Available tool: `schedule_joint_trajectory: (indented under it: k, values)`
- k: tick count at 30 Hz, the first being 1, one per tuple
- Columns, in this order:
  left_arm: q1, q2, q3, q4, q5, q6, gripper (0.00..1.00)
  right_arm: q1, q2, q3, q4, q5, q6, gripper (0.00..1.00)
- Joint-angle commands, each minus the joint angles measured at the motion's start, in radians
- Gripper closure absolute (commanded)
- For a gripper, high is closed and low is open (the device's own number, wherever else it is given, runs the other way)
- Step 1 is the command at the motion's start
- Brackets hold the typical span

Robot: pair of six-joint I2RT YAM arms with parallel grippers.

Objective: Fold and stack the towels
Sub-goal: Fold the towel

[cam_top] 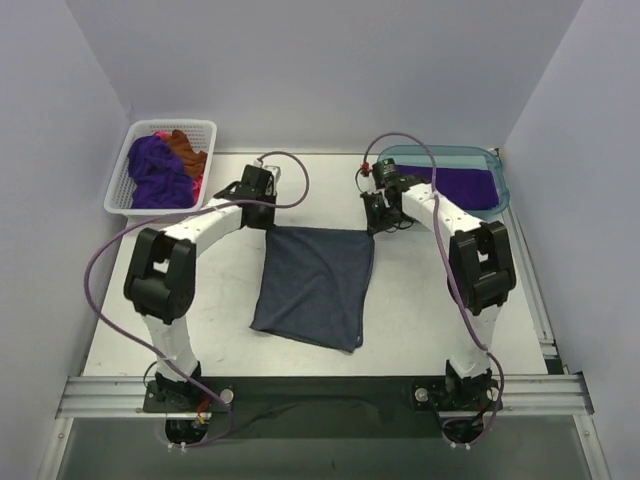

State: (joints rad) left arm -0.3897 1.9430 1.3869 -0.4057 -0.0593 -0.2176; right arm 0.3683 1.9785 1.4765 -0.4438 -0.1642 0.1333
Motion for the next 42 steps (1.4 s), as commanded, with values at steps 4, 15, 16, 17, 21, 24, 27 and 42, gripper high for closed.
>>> schedule_joint_trajectory:
  k: [4,15,16,17,21,24,27,42]
  values:
    - [0.006,-0.327,-0.069,0.172,-0.076,0.050,1.00,0.035,-0.204,0.189,-0.021,0.049,-0.124,1.00]
    - [0.003,-0.699,-0.147,0.291,-0.178,0.104,1.00,0.063,-0.391,0.292,0.053,0.089,-0.228,1.00]
    - [0.003,-0.714,-0.147,0.291,-0.183,0.115,1.00,0.063,-0.406,0.298,0.054,0.095,-0.231,1.00]
    - [0.003,-0.730,-0.147,0.291,-0.183,0.119,1.00,0.063,-0.417,0.303,0.054,0.104,-0.233,1.00]
    - [-0.003,-0.835,-0.192,0.329,-0.175,0.142,1.00,0.063,-0.477,0.282,0.097,0.074,-0.239,1.00]
    - [-0.006,-0.880,-0.236,0.346,-0.172,0.161,1.00,0.067,-0.509,0.260,0.117,0.055,-0.251,1.00]
    - [-0.017,-0.914,-0.276,0.340,-0.145,0.155,1.00,0.078,-0.537,0.239,0.128,0.012,-0.254,1.00]
    - [-0.150,-1.248,-0.302,0.044,-0.168,0.069,1.00,0.162,-0.842,0.028,0.042,-0.264,-0.146,1.00]
